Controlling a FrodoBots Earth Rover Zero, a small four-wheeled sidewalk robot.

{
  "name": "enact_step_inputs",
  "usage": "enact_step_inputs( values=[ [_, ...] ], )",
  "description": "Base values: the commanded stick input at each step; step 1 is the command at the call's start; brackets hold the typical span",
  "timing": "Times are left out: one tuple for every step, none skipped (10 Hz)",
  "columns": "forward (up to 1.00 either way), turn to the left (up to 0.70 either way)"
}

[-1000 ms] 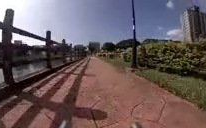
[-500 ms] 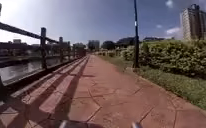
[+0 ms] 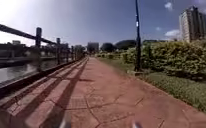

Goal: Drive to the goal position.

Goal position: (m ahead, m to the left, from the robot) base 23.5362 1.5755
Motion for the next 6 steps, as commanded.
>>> enact_step_inputs(
  values=[
    [0.5, 0.0],
    [0.5, 0.0],
    [0.5, 0.0],
    [0.5, 0.0],
    [0.5, 0.0],
    [0.5, 0.0]
  ],
)
